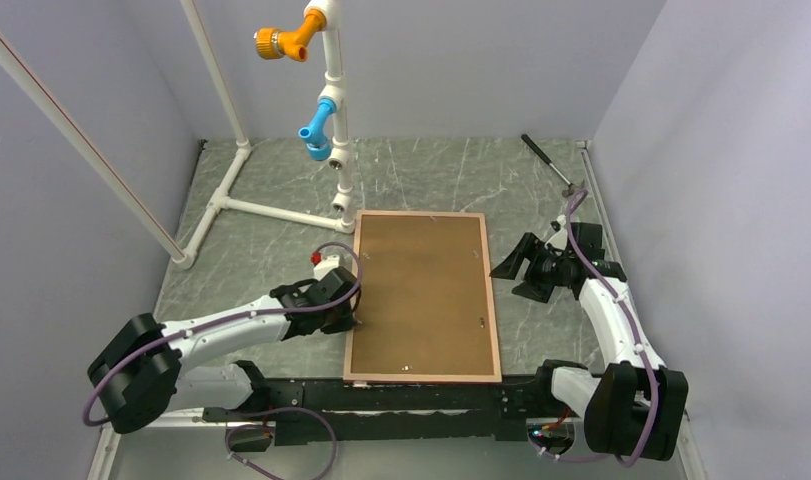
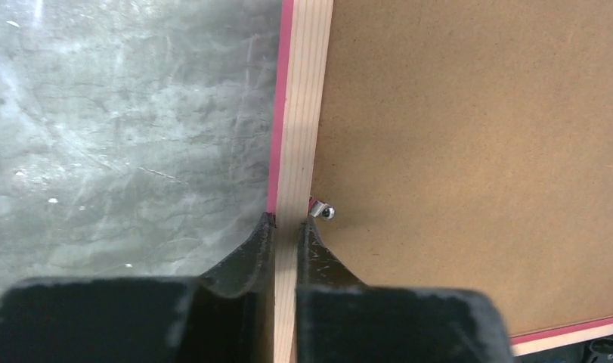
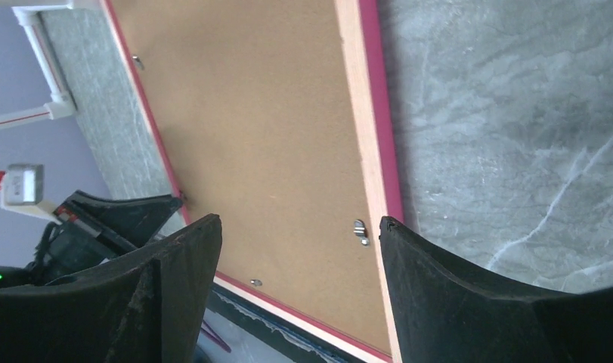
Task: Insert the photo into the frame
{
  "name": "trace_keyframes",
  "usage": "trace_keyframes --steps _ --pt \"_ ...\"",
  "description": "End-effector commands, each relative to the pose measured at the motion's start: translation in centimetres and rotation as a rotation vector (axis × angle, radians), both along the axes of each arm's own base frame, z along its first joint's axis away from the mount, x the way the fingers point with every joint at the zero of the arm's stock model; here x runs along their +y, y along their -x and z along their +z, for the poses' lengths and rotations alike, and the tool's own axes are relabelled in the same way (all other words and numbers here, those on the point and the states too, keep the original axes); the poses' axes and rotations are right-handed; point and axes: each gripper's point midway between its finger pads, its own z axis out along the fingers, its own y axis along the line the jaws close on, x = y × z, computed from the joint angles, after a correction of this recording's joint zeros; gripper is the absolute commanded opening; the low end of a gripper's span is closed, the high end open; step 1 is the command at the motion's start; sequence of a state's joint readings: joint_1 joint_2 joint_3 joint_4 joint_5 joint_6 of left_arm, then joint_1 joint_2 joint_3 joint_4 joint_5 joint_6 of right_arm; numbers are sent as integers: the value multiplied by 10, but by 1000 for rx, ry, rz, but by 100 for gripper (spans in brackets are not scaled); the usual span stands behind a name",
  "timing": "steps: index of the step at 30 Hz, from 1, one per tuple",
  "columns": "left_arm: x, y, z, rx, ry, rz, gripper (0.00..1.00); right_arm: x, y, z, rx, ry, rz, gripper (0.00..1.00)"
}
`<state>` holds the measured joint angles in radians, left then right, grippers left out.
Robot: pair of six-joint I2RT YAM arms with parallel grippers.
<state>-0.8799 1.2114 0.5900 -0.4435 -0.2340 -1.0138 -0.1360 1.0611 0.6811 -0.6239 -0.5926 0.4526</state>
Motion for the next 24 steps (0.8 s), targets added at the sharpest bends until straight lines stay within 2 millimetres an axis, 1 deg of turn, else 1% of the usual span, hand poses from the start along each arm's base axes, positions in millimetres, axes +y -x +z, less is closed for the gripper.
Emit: trace_keyframes --steps 1,3,5,8,12,15,20,24 --pt "26 13 -1 38 -44 0 17 -7 -2 -17 26 47 -19 78" --pt "23 11 4 27 -15 -7 29 -7 1 -26 57 64 -21 78" --pt "19 10 8 17 22 -20 39 -7 4 -35 87 79 -16 77" --pt "14 8 13 9 63 -35 46 -2 6 -46 117 79 -5 77" --pt "11 9 11 15 82 -45 48 10 8 -56 138 79 28 77" --pt "8 13 3 39 93 -55 47 20 11 -63 150 87 58 77" --pt "2 19 -11 82 114 -63 42 32 17 -73 178 84 95 76" --pt "-4 23 -10 89 152 -80 35 38 21 -75 184 77 114 75"
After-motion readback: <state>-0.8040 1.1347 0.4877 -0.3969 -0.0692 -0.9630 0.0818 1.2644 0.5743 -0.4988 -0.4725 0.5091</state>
